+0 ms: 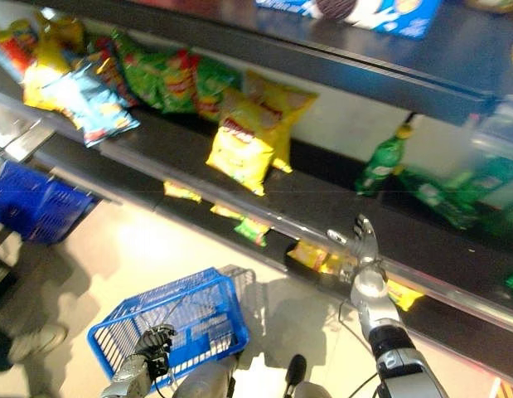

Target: Pick up the snacks into the basket

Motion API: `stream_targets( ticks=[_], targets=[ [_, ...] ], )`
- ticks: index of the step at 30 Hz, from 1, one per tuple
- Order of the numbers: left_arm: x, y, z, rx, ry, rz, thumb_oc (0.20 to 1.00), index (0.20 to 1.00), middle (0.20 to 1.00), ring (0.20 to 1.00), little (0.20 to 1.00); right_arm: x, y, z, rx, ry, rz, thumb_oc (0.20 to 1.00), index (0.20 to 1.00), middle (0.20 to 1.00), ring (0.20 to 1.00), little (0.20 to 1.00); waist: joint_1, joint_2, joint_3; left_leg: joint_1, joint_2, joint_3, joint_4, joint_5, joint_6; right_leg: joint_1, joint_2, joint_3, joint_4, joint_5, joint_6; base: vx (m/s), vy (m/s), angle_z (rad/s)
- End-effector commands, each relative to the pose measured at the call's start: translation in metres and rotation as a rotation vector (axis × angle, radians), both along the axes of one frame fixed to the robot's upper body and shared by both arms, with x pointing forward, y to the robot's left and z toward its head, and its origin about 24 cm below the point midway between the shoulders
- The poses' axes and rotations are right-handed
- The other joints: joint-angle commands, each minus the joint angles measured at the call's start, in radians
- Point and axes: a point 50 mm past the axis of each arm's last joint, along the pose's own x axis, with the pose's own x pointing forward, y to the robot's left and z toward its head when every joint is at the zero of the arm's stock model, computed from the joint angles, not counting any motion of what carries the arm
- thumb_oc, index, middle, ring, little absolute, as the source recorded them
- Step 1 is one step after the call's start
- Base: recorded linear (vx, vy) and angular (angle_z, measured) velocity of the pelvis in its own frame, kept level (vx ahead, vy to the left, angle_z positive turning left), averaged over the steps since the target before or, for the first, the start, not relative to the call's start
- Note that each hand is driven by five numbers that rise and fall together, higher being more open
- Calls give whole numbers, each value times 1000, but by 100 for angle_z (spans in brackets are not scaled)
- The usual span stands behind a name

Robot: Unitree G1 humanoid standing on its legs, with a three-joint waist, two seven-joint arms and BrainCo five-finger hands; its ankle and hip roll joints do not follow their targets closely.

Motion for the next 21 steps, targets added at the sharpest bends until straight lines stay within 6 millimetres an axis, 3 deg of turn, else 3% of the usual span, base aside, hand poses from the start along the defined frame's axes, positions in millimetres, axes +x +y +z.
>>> stream_targets(
  ticks=[1,4,7,14,17,21],
  targets=[
    [-17,2,-7,32,64,-48,200,200,200,200,200,8,-6,26,-60,-121,56,1000,1000,1000,1000,1000,15,8,-86,29,-14,44,11,-105,30,-63,-55,78,89,-6,88,25,17,-59],
    [-18,3,-7,34,63,-41,200,200,200,200,200,8,-5,26,-64,-119,66,1000,1000,1000,1000,1000,15,6,-85,41,-11,67,15,-113,32,-61,-53,100,87,-2,90,11,9,-53],
    [-26,3,-11,27,85,-27,200,200,200,200,200,8,-6,26,-53,-120,62,1000,1000,1000,1000,1000,-5,8,-106,75,-5,148,13,-132,40,-68,-45,190,64,24,99,-3,42,-47],
    [-25,-1,-11,12,78,-41,200,200,200,200,200,26,1,41,-78,-149,126,1000,1000,1000,1000,1000,-8,6,-96,81,-25,181,94,-187,63,-76,-51,242,103,27,112,12,41,-52],
    [-21,-3,-10,13,76,-72,200,200,200,200,200,37,5,58,-59,-208,148,1000,1000,1000,1000,1000,-12,14,-79,74,-25,168,106,-190,77,-136,-38,249,264,12,128,-30,95,-5],
    [-12,1,-5,40,60,-124,200,200,200,200,200,55,20,79,-41,-271,200,1000,1000,1000,1000,1000,-23,22,-28,99,-17,164,99,-196,94,-268,-38,212,515,66,155,-7,86,-14]
  ],
)
